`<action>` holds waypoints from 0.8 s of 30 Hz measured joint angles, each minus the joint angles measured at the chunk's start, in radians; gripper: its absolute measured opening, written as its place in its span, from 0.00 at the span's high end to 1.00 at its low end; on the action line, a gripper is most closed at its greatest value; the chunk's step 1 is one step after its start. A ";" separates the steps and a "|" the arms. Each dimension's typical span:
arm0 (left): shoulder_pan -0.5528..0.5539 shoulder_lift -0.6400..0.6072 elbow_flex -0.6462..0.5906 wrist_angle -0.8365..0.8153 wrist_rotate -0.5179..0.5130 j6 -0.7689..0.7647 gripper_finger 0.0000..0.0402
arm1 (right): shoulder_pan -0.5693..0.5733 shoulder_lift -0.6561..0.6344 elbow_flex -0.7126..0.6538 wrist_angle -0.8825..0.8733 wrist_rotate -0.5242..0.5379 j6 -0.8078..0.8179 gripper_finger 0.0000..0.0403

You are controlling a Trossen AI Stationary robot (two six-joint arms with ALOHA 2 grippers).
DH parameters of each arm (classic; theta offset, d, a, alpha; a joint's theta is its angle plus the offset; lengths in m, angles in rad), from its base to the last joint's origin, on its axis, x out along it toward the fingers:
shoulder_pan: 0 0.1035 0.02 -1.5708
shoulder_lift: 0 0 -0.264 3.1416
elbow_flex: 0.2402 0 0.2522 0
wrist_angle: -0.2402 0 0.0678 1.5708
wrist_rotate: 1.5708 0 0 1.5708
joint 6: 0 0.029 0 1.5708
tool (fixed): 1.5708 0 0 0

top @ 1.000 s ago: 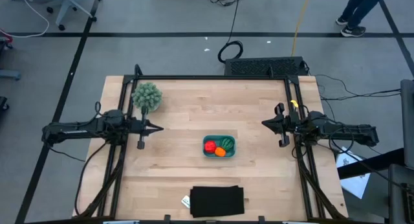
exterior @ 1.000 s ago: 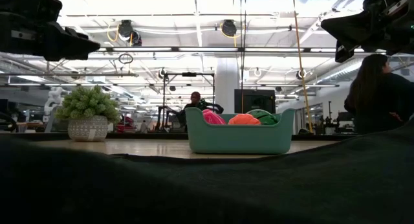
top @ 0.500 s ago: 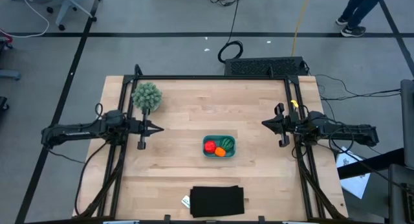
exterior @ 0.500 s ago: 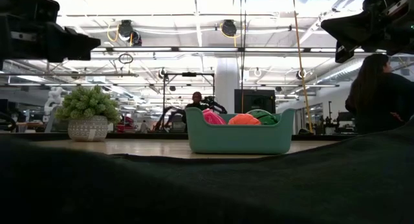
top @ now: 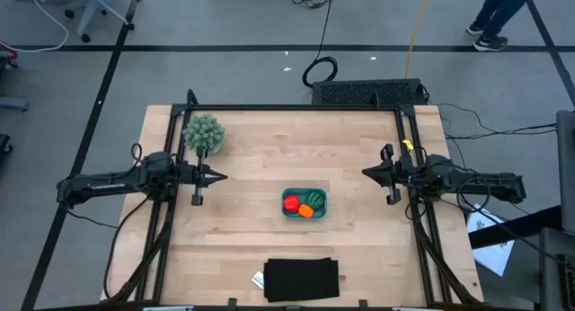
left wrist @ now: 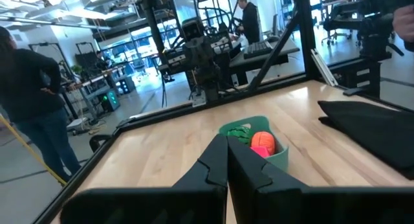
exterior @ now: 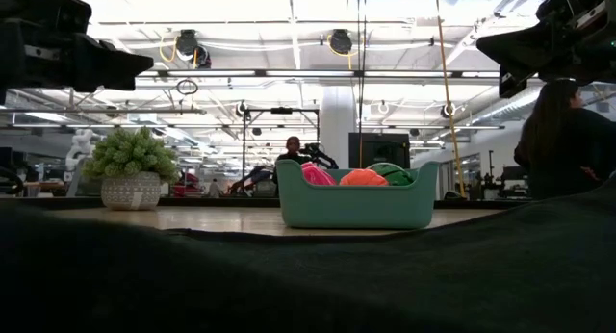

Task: Pick and placing Produce into tupperware
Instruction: Return to Home Position

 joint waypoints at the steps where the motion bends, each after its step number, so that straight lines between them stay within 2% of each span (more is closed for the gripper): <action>1: 0.000 0.000 0.000 0.001 -0.001 -0.003 1.00 | 0.000 0.000 -0.008 0.007 0.001 -0.004 1.00; 12: 0.000 0.014 0.001 0.004 -0.012 -0.015 1.00 | -0.002 0.001 -0.030 0.037 0.034 0.005 1.00; 24: 0.000 0.033 0.001 -0.012 -0.099 -0.037 0.96 | -0.001 0.001 -0.030 0.037 0.027 -0.015 1.00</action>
